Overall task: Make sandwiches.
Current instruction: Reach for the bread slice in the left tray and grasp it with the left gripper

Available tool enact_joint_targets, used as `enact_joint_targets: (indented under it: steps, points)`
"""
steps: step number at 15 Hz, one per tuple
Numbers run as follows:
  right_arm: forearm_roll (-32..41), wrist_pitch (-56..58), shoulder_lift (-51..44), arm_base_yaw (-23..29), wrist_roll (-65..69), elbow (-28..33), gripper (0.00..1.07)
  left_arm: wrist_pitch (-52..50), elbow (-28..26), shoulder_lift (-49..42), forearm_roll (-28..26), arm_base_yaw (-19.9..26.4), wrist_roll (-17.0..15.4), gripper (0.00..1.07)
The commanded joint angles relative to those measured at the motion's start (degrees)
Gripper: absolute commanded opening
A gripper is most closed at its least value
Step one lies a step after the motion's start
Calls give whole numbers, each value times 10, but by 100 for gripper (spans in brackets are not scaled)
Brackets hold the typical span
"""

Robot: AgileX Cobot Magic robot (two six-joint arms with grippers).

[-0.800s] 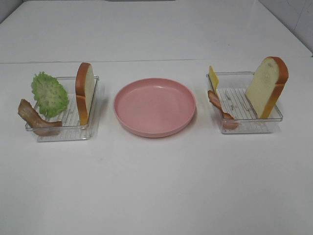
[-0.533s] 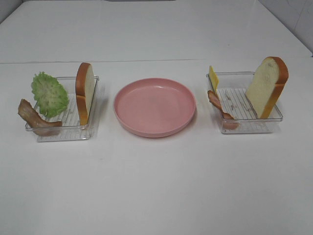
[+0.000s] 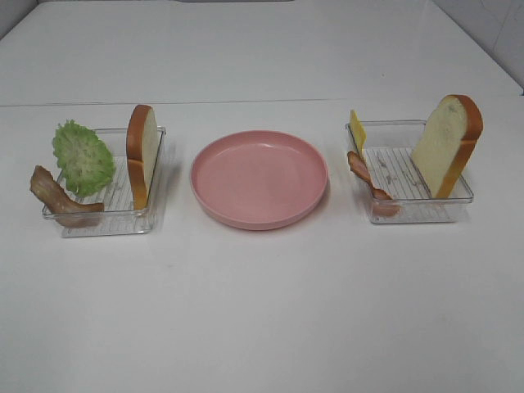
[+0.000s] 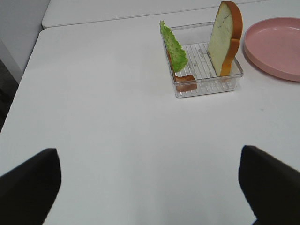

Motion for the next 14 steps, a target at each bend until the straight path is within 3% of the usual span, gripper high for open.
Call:
enact_joint_targets:
  steps: [1, 14]
  points:
    - [2, -2, -6, -3, 4, 1, 76, -5, 1, -13, 1, 2, -2, 97]
    - [2, -2, -6, -3, 4, 1, 76, -14, -13, 19, -3, 2, -2, 97]
